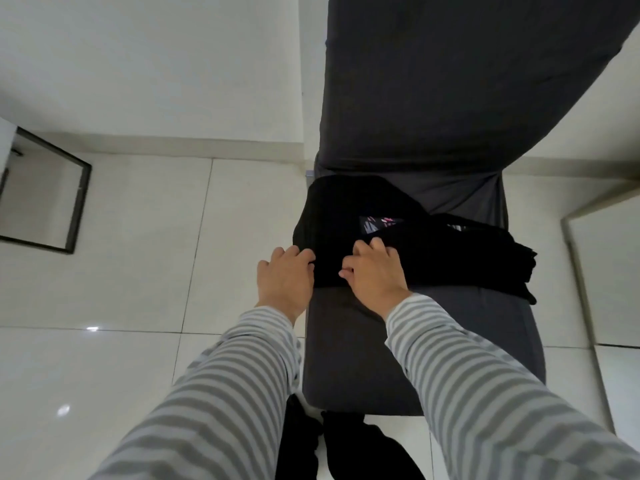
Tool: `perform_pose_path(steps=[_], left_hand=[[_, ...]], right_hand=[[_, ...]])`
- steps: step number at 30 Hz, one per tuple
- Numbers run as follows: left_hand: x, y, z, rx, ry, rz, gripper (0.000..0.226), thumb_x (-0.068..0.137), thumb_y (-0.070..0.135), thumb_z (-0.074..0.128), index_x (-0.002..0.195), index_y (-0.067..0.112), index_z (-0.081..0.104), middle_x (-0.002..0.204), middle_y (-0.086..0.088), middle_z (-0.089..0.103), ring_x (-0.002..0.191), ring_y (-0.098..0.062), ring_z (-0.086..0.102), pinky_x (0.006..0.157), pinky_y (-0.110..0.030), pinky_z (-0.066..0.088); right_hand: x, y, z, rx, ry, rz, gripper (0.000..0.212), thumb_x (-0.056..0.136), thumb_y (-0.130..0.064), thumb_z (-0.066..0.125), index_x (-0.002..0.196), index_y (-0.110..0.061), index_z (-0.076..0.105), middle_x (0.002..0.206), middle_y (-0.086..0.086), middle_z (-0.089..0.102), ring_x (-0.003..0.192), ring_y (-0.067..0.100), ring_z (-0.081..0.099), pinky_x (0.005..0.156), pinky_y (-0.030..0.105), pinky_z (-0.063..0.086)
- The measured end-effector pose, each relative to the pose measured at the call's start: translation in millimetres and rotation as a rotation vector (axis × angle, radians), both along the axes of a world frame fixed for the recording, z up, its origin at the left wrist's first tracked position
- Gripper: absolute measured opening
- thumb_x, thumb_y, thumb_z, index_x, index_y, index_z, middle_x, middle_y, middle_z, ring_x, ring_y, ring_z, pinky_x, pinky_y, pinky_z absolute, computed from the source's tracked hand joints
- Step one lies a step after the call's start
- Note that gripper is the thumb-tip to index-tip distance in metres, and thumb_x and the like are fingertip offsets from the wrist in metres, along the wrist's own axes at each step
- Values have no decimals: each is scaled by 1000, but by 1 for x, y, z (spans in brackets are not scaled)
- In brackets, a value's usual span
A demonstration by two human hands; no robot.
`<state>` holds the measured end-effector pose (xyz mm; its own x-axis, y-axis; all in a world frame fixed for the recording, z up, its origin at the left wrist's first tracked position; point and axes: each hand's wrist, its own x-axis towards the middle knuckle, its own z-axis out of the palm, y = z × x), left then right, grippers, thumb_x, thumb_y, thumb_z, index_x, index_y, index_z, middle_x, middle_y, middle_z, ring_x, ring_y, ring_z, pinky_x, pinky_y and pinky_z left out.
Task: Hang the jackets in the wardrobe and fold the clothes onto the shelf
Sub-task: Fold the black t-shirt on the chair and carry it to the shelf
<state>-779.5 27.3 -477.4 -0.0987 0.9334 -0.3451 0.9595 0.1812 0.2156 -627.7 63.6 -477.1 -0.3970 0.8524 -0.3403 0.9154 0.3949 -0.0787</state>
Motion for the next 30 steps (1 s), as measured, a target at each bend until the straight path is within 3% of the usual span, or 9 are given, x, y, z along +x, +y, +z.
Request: perform_pose_path(steps=[4,7,9,12,15,21,24,28,30], left_hand=[[-3,4,49,155,-167,22,28,102,24,27,118,17,49,114,-2,57,108,-27,49,83,-40,43],[-4,9,95,217,-375,17,21,102,23,27,107,16,46,84,-8,61,81,-33,59,70,-41,47],[1,12,132,261,-433,-15,20,101,23,28,107,17,46,81,-7,61,76,-30,59,68,-40,46],[8,16,183,330,-485,-55,23,101,21,32,114,17,51,93,-11,66,84,-30,60,77,-41,48],[11,17,228,406,-580,-32,19,101,24,36,110,17,51,90,-10,65,83,-30,61,77,-40,48],[13,19,313,435,-566,-35,34,86,27,65,113,13,51,96,-4,66,89,-22,62,79,-31,48],[10,17,338,467,-491,-35,8,86,18,59,91,12,62,80,-5,63,85,-29,62,72,-32,46],[14,11,355,518,-487,-45,19,93,25,51,94,8,60,99,-6,55,91,-26,59,85,-35,47],[23,10,368,559,-576,-59,18,97,21,43,92,7,53,92,-9,59,84,-28,58,78,-36,46]], right_hand=[[4,-3,36,16,223,-97,23,94,-30,51,116,-25,57,125,-6,50,118,21,44,100,35,34],[5,6,86,-39,332,-177,66,80,-28,72,136,-30,36,146,-7,37,135,20,37,114,45,26],[2,11,120,-67,312,-191,83,79,-33,73,146,-33,24,156,-6,24,143,20,25,117,50,18],[-3,15,169,12,340,-159,42,93,-33,56,134,-25,51,143,-2,49,136,23,37,114,46,22],[-6,15,220,-40,564,-280,20,97,-22,46,108,-17,61,101,7,68,99,29,61,86,38,44],[5,21,332,72,733,-268,16,95,-11,41,91,-16,56,86,7,66,81,27,62,71,38,47],[15,19,383,196,776,-263,17,97,-12,42,100,-14,59,90,-1,62,84,19,57,69,30,38],[31,11,439,345,865,-284,20,97,-10,42,104,-12,61,93,-5,58,89,13,53,75,22,33],[38,5,461,390,894,-300,19,97,-10,42,103,-11,60,92,-5,58,89,13,53,72,22,34]])
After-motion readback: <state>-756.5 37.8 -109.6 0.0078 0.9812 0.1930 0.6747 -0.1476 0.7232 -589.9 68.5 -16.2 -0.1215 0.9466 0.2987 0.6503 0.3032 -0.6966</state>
